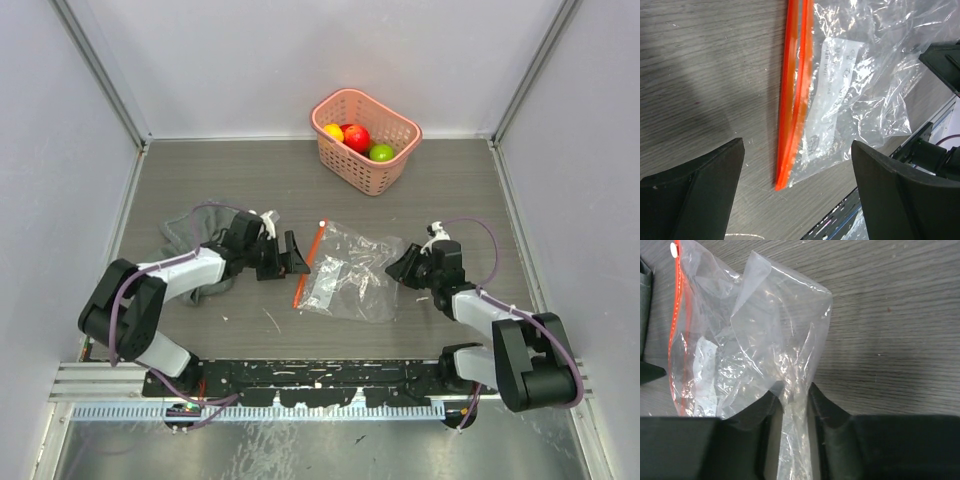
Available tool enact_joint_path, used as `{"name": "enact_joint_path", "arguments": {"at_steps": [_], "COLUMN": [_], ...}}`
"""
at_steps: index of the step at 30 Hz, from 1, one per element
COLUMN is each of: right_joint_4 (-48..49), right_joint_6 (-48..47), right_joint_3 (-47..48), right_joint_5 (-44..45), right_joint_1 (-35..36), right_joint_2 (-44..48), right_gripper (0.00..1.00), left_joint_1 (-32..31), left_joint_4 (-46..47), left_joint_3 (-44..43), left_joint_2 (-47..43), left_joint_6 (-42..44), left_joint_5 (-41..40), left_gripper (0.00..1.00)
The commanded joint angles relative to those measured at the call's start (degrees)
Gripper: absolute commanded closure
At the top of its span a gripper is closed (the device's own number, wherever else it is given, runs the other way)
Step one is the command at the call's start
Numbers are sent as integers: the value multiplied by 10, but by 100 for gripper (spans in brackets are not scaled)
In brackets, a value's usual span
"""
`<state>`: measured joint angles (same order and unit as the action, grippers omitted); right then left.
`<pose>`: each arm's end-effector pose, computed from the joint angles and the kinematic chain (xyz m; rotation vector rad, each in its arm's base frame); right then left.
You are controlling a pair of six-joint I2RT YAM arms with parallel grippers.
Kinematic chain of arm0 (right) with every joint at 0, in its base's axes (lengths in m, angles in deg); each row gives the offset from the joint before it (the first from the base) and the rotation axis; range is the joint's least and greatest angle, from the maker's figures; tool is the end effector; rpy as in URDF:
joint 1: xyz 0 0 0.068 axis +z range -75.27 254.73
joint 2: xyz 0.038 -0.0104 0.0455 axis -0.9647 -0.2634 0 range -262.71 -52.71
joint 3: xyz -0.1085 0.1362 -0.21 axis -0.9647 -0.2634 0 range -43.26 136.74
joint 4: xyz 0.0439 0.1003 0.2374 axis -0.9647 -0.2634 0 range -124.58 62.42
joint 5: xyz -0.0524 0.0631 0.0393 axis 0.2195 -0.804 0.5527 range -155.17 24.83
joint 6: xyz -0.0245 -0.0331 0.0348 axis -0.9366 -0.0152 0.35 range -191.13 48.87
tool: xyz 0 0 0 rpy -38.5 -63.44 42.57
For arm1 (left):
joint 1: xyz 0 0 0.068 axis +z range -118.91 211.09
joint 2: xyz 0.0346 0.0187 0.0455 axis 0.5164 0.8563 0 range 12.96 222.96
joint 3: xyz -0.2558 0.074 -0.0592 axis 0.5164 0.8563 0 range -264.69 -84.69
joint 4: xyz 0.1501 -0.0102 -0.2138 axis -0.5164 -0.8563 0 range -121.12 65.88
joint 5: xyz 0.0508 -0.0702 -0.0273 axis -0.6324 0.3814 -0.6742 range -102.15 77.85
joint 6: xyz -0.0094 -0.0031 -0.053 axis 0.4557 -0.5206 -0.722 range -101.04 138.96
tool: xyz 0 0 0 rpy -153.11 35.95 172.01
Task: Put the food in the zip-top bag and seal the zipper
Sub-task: Pick up the zipper food storage bag at the center of the board.
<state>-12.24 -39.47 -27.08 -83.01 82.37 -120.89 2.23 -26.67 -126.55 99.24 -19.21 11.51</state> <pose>0.2034 0.0382 0.1381 0.2964 2.2514 0.7171 0.2493 -0.1537 0.1705 0.0030 2.5623 -1.0019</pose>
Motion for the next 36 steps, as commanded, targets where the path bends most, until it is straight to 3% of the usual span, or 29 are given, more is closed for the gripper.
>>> {"name": "enact_joint_path", "arguments": {"at_steps": [1, 4, 7, 12, 24, 36], "right_joint_4": [57, 64, 70, 72, 84, 89], "right_joint_6": [2, 2, 2, 0, -1, 0], "right_joint_3": [3, 3, 3, 6, 6, 7], "right_joint_5": [-5, -6, -8, -12, -21, -30], "right_joint_1": [-3, -3, -3, -3, -3, -3], "right_joint_2": [-23, -39, -49, -64, -84, -89], "right_gripper": [78, 92, 99, 99, 99, 99], "left_joint_1": [-2, -3, -2, -2, -3, -4], "left_joint_4": [58, 74, 87, 112, 130, 153], "left_joint_3": [-23, -28, -34, -40, -50, -33], "left_joint_2": [20, 42, 62, 78, 83, 57], "left_joint_6": [-8, -16, -22, -35, -45, -64], "left_joint_5": [20, 28, 32, 33, 42, 73], "left_gripper": [12, 20, 27, 34, 67, 76]}}
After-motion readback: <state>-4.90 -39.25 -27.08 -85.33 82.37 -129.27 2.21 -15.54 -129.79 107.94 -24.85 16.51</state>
